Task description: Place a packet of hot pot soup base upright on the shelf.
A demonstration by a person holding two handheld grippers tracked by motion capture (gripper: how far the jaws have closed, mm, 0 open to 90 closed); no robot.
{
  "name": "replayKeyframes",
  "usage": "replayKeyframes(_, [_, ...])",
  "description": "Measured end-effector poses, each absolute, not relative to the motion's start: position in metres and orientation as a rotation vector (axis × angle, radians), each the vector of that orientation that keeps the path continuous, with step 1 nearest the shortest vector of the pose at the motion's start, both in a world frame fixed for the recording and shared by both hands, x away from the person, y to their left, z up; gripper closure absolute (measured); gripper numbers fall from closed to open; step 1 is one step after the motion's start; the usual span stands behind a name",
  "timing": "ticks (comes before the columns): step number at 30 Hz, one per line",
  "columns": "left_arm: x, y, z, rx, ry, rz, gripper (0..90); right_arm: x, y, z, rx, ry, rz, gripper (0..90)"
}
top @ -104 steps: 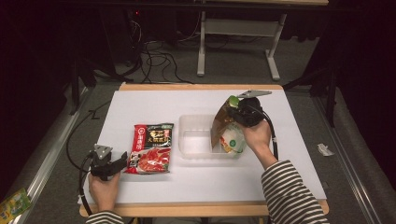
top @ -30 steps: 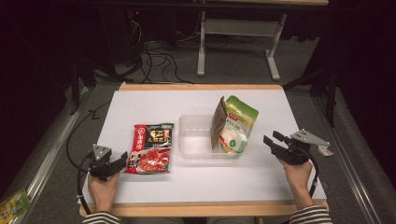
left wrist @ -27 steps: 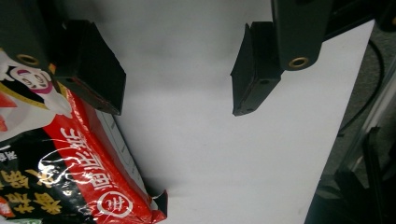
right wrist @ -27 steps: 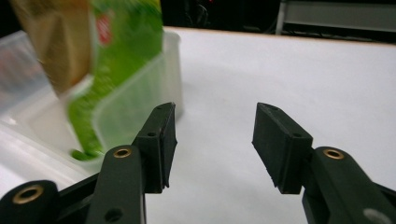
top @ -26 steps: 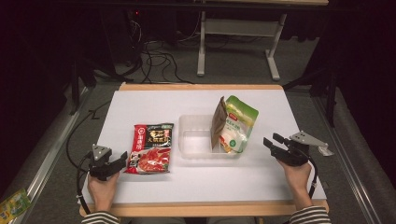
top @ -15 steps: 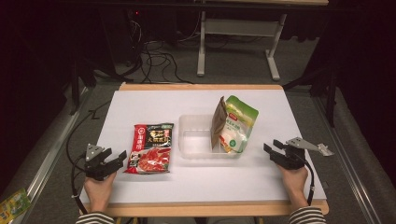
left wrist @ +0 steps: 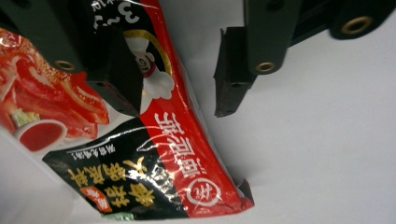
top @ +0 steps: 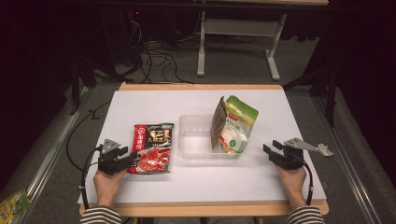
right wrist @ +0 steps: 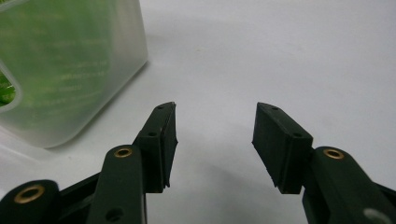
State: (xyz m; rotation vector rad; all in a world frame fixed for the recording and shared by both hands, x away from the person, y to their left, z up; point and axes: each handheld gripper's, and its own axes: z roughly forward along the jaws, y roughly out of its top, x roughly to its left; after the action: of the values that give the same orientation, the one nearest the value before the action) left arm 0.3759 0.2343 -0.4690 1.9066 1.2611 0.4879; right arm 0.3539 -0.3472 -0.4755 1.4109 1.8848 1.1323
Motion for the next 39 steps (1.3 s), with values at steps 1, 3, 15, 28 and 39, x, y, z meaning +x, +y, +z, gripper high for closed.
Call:
replayKeyframes(1, [0.376, 0.234, -0.469, 1.906, 1.264, 0.484, 58.5, 0.354, -0.348, -0.476, 1.406, 1.883, 1.136, 50.0])
replayKeyframes(3, [0.377, 0.234, -0.469, 1.891, 1.276, 0.461, 60.1, 0.353, -0.348, -0.476, 1.407, 1.875, 1.136, 50.2])
replayKeyframes(15, [0.369, 0.232, -0.467, 1.899, 1.271, 0.467, 86.5, 0.352, -0.346, -0.476, 1.39, 1.879, 1.126, 50.0])
replayKeyframes(28, [0.351, 0.221, -0.465, 1.911, 1.242, 0.445, 89.8, 0.352, -0.347, -0.476, 1.389, 1.87, 1.135, 50.0])
replayKeyframes(39, [0.333, 0.21, -0.461, 1.916, 1.235, 0.391, 90.0, 0.351, -0.347, -0.476, 1.389, 1.865, 1.143, 49.7])
